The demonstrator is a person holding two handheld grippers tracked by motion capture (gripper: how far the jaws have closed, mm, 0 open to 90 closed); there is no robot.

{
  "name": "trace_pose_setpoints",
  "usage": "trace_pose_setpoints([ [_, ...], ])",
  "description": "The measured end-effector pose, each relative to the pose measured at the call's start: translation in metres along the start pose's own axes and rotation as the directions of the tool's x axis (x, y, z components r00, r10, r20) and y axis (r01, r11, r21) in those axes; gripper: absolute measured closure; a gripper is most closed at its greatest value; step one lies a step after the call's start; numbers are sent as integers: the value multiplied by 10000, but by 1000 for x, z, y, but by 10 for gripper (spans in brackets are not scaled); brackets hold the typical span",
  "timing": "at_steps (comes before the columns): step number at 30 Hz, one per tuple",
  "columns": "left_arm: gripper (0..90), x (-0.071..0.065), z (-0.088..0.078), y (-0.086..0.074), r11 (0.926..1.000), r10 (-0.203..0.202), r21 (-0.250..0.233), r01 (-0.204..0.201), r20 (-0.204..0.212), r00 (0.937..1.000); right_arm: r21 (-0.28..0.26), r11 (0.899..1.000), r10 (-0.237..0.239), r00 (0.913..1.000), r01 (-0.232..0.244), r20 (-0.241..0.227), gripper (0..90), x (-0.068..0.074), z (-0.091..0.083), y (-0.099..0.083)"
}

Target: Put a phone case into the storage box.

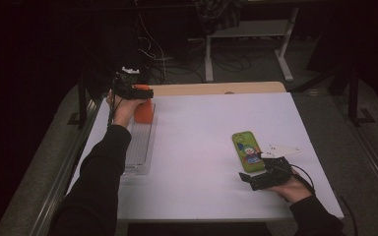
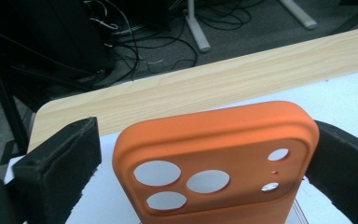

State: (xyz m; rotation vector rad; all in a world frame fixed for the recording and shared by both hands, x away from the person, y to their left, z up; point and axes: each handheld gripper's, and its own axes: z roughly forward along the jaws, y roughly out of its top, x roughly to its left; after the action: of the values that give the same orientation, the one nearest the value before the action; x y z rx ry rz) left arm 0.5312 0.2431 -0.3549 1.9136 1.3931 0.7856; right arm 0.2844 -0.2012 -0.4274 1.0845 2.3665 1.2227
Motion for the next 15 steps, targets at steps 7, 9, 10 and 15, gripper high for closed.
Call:
trace_pose_setpoints([
  [7,0,4,-7,3,9991,192,-381,-176,418,9989,-7,10000,33,10000,-33,17,0,0,-1,0],
  [9,0,6,-9,4,9991,127,-402,-110,426,9990,-24,10000,6,10000,-6,14,0,0,0,0],
  [10,0,7,-10,4,9992,141,-388,-123,465,9988,-18,10000,-30,10000,30,20,0,0,0,1],
  [15,0,12,-22,4,9991,234,-373,-207,741,9970,-9,10000,-5,10000,5,7,0,0,0,1],
])
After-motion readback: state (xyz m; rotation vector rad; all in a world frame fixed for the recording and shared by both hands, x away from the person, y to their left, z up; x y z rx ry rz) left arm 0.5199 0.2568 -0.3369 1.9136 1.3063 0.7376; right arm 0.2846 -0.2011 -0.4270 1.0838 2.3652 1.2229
